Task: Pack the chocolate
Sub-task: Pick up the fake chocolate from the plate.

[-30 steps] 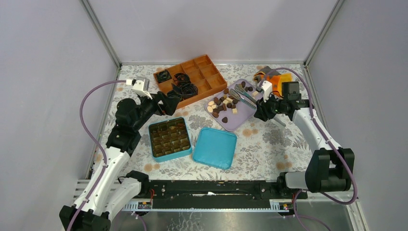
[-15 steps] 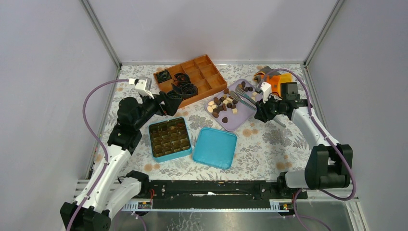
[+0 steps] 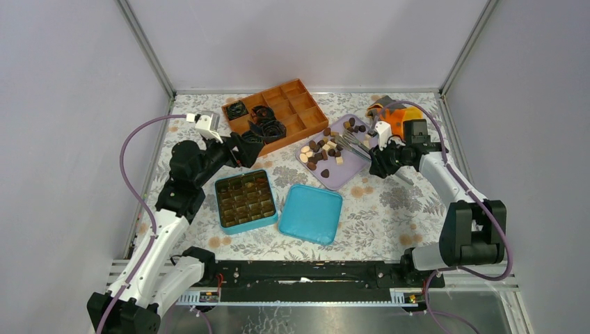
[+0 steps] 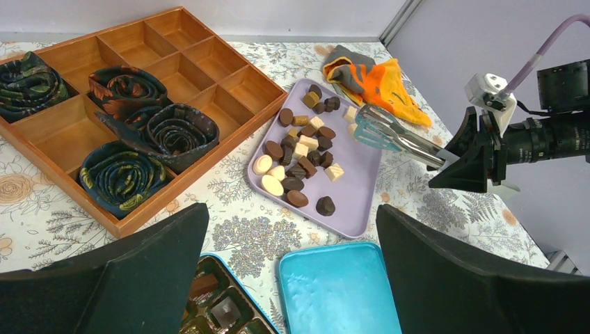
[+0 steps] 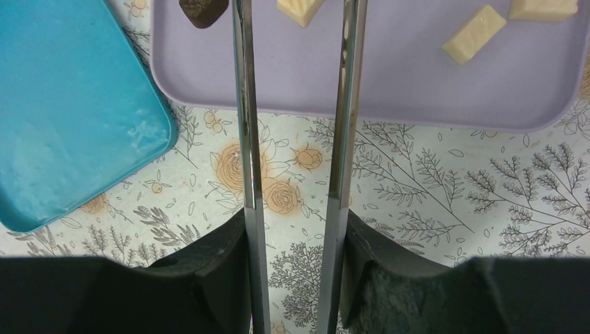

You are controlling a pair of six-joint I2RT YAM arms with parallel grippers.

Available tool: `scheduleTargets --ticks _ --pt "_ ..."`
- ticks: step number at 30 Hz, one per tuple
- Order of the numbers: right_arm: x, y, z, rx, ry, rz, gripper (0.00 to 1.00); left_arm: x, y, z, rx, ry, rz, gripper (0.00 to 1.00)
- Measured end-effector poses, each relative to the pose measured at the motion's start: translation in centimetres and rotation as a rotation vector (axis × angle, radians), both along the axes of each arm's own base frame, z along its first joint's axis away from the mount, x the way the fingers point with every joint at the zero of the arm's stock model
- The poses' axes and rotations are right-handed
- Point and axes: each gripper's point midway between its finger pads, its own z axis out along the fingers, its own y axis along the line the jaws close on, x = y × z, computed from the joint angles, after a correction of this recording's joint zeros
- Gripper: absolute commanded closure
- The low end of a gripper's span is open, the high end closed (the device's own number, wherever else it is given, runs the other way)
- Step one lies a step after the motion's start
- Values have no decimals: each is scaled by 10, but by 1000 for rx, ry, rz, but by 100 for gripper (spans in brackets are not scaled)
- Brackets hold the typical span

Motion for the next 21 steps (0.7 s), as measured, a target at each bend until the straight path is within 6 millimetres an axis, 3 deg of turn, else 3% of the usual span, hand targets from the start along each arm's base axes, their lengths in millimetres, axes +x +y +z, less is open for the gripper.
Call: scheduleTargets --ticks 21 --pt "13 -33 -44 -188 105 -135 54 1 -1 -1 -6 10 -2 1"
